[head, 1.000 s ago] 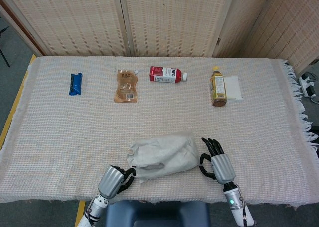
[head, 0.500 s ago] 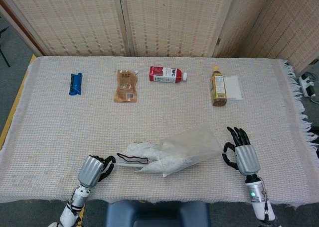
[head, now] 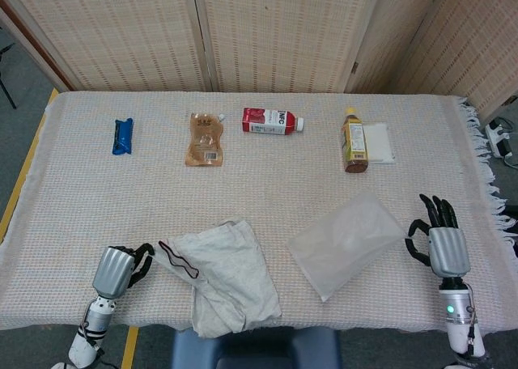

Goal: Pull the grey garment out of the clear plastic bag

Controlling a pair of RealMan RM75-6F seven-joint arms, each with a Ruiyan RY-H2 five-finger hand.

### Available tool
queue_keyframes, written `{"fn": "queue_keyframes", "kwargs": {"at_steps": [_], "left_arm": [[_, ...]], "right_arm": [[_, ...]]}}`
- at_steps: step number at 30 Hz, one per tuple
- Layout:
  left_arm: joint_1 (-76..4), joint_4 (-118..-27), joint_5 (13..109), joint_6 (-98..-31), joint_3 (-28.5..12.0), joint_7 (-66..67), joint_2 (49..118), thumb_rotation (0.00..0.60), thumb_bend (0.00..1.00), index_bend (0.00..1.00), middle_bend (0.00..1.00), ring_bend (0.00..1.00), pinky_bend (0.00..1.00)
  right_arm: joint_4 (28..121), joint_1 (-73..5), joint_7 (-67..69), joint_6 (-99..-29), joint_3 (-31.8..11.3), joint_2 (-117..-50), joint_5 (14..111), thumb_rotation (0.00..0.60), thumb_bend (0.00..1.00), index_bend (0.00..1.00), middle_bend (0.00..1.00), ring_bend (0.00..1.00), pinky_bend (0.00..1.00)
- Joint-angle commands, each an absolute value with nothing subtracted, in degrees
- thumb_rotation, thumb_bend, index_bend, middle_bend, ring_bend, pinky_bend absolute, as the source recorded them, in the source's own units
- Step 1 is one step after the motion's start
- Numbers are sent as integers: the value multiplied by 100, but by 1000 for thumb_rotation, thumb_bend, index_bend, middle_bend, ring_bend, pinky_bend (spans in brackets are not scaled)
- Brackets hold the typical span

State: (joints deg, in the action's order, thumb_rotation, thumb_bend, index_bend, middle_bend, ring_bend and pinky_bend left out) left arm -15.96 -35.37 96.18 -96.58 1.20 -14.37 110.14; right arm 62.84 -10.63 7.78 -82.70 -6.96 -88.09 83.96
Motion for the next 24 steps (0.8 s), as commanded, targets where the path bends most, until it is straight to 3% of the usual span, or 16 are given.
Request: {"fn": "queue_keyframes", "kwargs": {"at_steps": [1, 4, 6, 10, 12, 13, 15, 17, 24], "left_arm": [[-1602, -3760, 9598, -9421, 185, -1223, 10968, 600, 428, 463, 1000, 1000, 1000], [-1617, -4345, 9567, -9133, 255, -911, 10739, 600, 233, 153, 996, 1000, 1000], [-1639, -4925, 9528, -8968, 269, -740, 10502, 597, 182, 48, 936, 976, 1000], [-1708, -6019, 9368, -8635, 197, -264, 9979, 537, 149, 0, 717, 838, 995], [-1748, -6543, 9243, -8489, 105, -52, 9708, 515, 146, 0, 635, 735, 934], [-1762, -6769, 9177, -8413, 69, 38, 9582, 509, 145, 0, 595, 678, 849], [-1792, -7305, 9027, -8222, 9, 292, 9255, 503, 144, 0, 500, 556, 577], [-1802, -7833, 8893, -8069, -25, 519, 8909, 502, 144, 0, 439, 452, 422], [-1629, -9524, 8551, -7767, 174, 1030, 7506, 502, 145, 7, 286, 252, 288]], "right_arm": [[6331, -1041, 819, -8036, -589, -8671, 8345, 600, 339, 482, 35, 0, 0], [6526, -1004, 715, -7916, -523, -8444, 8305, 600, 201, 137, 0, 0, 0], [6741, -954, 646, -7847, -482, -8223, 8257, 600, 158, 19, 0, 0, 0], [7349, -820, 343, -7729, -378, -7589, 8137, 600, 100, 0, 0, 0, 0], [7712, -710, 271, -7812, -339, -7236, 8125, 600, 89, 0, 0, 0, 0], [7870, -658, 247, -7867, -328, -7084, 8121, 600, 87, 0, 0, 0, 0], [8222, -536, 154, -8072, -307, -6761, 8171, 600, 85, 0, 0, 0, 0], [8521, -401, 10, -8365, -287, -6529, 8280, 600, 86, 0, 0, 0, 0], [9352, -48, -673, -9156, -80, -6145, 8914, 600, 86, 0, 0, 0, 0]]}}
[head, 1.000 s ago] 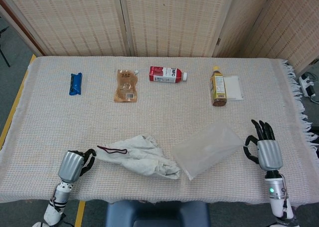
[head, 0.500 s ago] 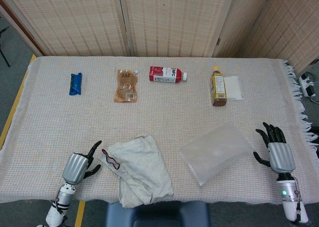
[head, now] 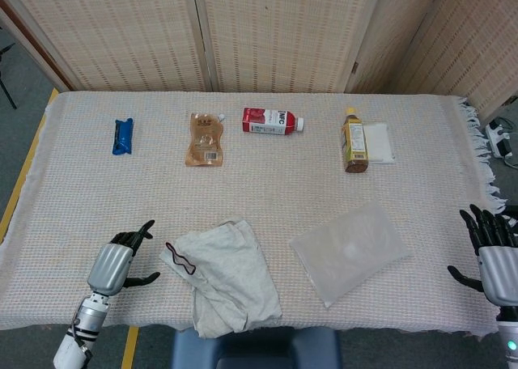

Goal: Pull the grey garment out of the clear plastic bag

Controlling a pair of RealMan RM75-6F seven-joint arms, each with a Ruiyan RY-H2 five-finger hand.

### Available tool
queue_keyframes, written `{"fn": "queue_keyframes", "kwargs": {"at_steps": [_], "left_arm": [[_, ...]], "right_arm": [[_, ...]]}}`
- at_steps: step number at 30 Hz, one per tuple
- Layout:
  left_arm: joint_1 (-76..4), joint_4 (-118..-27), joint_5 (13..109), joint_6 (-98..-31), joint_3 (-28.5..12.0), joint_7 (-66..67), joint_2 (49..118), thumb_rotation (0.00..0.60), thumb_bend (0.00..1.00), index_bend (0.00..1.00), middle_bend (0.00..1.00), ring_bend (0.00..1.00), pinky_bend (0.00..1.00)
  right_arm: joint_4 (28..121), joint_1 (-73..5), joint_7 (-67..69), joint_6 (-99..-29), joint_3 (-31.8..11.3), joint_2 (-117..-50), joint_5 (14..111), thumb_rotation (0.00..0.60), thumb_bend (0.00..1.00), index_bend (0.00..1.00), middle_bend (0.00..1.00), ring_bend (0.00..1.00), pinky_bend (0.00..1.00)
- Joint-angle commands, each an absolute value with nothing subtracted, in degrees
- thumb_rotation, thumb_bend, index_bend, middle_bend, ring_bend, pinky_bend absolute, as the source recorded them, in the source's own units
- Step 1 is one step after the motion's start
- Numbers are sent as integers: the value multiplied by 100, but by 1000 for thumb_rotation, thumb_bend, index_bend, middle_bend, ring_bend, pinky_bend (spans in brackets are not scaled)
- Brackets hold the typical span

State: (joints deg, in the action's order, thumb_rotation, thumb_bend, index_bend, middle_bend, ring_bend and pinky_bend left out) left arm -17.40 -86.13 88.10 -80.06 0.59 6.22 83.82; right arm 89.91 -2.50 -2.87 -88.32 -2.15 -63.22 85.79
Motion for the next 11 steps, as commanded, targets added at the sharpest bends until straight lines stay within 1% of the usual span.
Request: {"fn": "queue_keyframes", "kwargs": {"at_steps": [1, 4, 8, 10, 11], "left_arm": [[-1559, -9667, 8566, -7838, 222, 1042, 7346, 501, 147, 12, 271, 232, 277], [-1152, -9811, 8801, -8492, 366, 901, 7015, 499, 164, 52, 250, 196, 256], [-379, -9214, 9307, -9843, 538, 693, 6941, 500, 185, 132, 244, 175, 236], [-145, -8997, 9344, -10149, 578, 654, 6918, 492, 188, 159, 242, 171, 222], [-119, -9024, 9409, -10098, 655, 727, 6796, 479, 188, 180, 241, 168, 212]], "right_arm": [[9435, -4, -791, -9241, -44, -6127, 9009, 600, 86, 0, 0, 0, 0], [9606, 155, -1166, -9487, 73, -6095, 9259, 600, 86, 0, 0, 0, 0], [9498, 328, -1288, -9653, 159, -6167, 9357, 600, 85, 0, 0, 0, 0], [9397, 321, -1241, -9588, 171, -6171, 9351, 600, 85, 0, 0, 0, 0], [9342, 301, -1174, -9540, 157, -6153, 9329, 600, 86, 0, 0, 0, 0]]}}
